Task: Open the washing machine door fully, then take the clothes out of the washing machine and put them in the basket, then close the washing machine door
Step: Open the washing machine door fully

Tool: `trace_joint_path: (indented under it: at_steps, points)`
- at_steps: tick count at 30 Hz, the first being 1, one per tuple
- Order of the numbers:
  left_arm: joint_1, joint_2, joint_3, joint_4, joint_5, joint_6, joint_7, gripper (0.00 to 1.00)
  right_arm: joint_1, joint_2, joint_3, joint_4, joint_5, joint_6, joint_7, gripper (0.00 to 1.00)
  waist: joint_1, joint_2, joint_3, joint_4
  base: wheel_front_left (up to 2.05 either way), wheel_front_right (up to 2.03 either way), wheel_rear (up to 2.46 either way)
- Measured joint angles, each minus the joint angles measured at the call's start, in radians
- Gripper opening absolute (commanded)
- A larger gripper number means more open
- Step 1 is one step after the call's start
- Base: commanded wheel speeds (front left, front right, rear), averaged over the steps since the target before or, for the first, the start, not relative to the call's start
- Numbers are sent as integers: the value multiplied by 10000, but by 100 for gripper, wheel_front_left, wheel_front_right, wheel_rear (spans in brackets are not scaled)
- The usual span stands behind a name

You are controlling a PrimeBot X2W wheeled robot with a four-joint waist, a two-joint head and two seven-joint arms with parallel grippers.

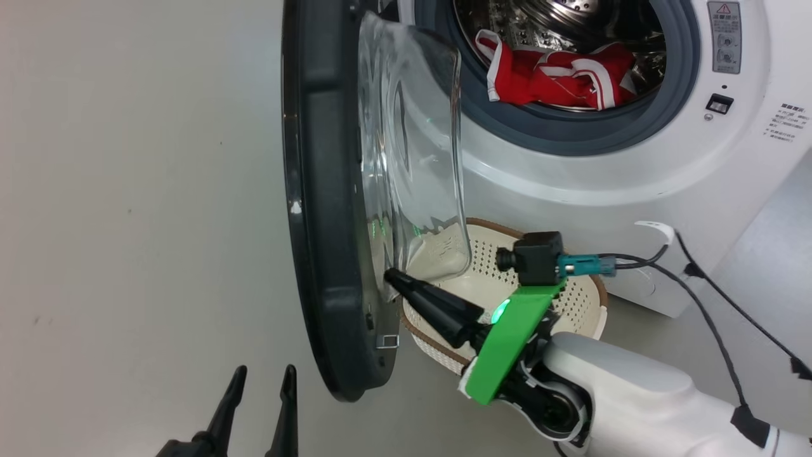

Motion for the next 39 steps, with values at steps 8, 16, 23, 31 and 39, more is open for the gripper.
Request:
trace_joint_path:
  at_steps: [8, 16, 23, 31, 39]
  points:
    - [-7, 0, 102, 261, 261, -253, 0, 100, 1174, -405, -832, 397, -606, 0, 0, 100, 0, 0, -217, -90, 0, 0, 0]
    - [-10, 2, 267, 522, 407, -522, 0, 100, 2307, -915, -1806, 802, -1538, 0, 0, 100, 0, 0, -398, -191, 0, 0, 0]
    - [-12, 0, 355, 681, 512, -616, 0, 100, 3553, -966, -3501, 1137, -2788, 0, 0, 100, 0, 0, -522, -283, 0, 0, 0]
    - [-11, 2, 594, 826, 608, -708, 0, 100, 5248, -658, -5996, 1114, -4328, 0, 0, 100, 0, 0, -706, -382, 0, 0, 0]
    - [-12, 0, 663, 882, 700, -863, 0, 100, 6651, -180, -7979, 717, -6305, 0, 0, 100, 0, 0, -795, -472, 0, 0, 0]
